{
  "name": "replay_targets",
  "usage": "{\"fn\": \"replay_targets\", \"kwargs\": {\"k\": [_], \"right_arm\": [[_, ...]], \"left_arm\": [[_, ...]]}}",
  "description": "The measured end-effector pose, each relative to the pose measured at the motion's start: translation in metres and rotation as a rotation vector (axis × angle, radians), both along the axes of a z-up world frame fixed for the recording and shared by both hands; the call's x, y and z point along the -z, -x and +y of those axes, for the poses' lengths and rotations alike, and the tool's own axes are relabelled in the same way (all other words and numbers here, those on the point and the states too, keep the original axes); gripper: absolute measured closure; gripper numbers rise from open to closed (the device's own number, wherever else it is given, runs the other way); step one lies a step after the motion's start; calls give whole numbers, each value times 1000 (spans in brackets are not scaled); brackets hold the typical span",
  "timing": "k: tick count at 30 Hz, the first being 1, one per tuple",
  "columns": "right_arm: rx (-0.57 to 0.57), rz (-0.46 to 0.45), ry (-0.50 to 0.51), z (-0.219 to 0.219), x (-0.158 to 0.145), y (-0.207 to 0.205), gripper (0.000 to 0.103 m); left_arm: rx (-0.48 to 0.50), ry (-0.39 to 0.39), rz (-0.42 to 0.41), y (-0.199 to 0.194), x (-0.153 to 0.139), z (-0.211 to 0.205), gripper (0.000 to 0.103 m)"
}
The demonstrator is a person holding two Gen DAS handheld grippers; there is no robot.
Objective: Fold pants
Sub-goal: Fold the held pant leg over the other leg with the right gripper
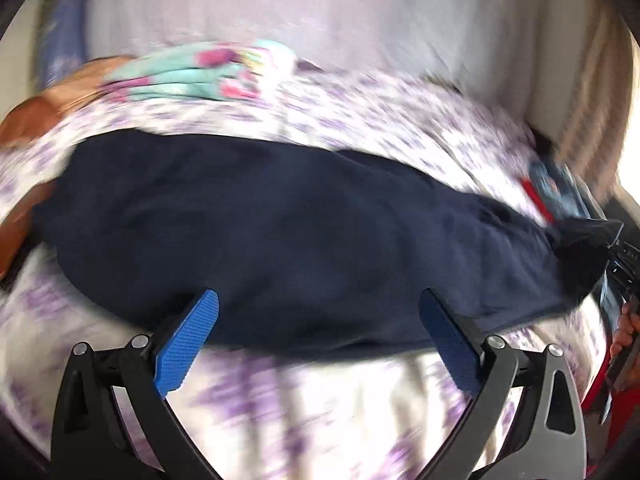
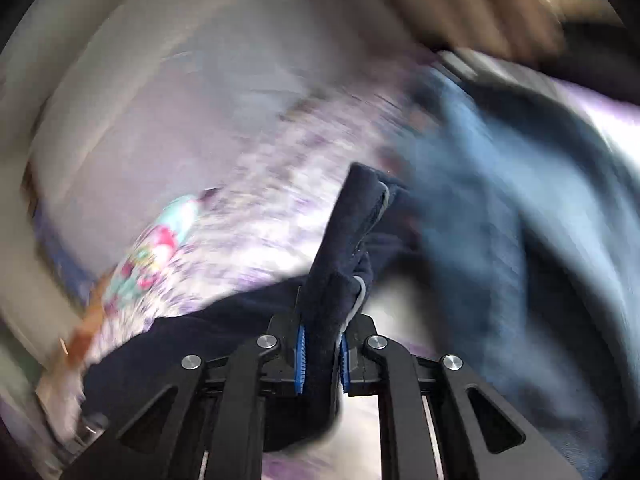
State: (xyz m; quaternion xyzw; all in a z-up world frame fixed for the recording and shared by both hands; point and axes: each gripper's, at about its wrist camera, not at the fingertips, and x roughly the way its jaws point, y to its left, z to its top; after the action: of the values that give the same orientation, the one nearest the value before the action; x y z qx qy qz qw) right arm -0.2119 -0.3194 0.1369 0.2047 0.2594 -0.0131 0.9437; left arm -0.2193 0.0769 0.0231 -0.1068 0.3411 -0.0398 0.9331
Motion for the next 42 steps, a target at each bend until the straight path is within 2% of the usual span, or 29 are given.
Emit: {"fn": "replay_targets", "kwargs": {"k": [2, 3, 5, 6, 8, 10, 11, 12, 13, 16, 20, 22, 24, 26, 28, 29, 32, 34, 35, 37, 38, 39, 41, 42], "right_arm": [[-101, -51, 149, 47, -21, -14, 90], [-179, -83, 264, 86, -29, -21, 90], [-324, -112, 471, 152, -28, -28, 90], [-424, -109, 605, 193, -16, -30, 90], [-594, -42, 789, 251, 19, -34, 90], [-754, 109, 909, 290, 68, -42, 89], [-766, 133, 996, 300, 86, -41, 88], [-749, 92, 1090, 308, 89, -34, 88], [-746, 99, 1108, 310, 88, -33, 88], [-748, 115, 1053, 301, 86, -39, 87], [-729, 105, 1088, 308, 89, -39, 86], [-731, 103, 1065, 306, 86, -40, 86], [-727, 96, 997, 302, 78, -36, 87], [-698, 67, 823, 282, 57, -38, 89], [-658, 63, 479, 235, 27, -48, 90], [-634, 68, 250, 199, 13, -54, 90], [-531, 33, -160, 110, -4, -54, 90], [-376, -9, -385, 32, -5, -40, 90], [-275, -28, -454, -5, -2, -29, 90], [-81, -44, -520, -66, 12, -3, 90], [-29, -37, -537, -81, 19, 4, 90], [26, -14, -588, -103, 36, 15, 90], [77, 66, -686, -121, 75, 26, 91], [73, 79, -671, -119, 81, 27, 91]], "left_arm": [[-97, 39, -1, 13, -4, 30, 5], [-132, 60, 5, 17, -4, 42, 5], [-186, 133, 25, 29, 0, 69, 5], [-197, 168, 34, 32, 2, 77, 5], [-222, 240, 52, 40, 12, 96, 5], [-213, 284, 36, 46, 18, 105, 5], [-208, 282, 30, 49, 17, 105, 5], [-208, 266, 29, 50, 17, 104, 5], [-206, 245, 31, 49, 17, 100, 5], [-217, 129, 37, 44, 18, 86, 5], [-239, -90, 50, 38, 24, 63, 5], [-244, -184, 52, 37, 29, 53, 5], [-250, -244, 48, 36, 33, 48, 5], [-254, -263, 42, 37, 33, 46, 5], [-252, -256, 41, 37, 32, 48, 5], [-250, -251, 41, 38, 32, 49, 5], [-247, -248, 46, 37, 31, 50, 5], [-247, -246, 46, 36, 30, 50, 5], [-248, -245, 46, 36, 30, 50, 5], [-253, -239, 45, 36, 30, 51, 5], [-254, -238, 45, 35, 30, 50, 5], [-257, -240, 45, 35, 30, 50, 5], [-262, -246, 47, 34, 31, 48, 5], [-263, -248, 49, 34, 31, 48, 5]]}}
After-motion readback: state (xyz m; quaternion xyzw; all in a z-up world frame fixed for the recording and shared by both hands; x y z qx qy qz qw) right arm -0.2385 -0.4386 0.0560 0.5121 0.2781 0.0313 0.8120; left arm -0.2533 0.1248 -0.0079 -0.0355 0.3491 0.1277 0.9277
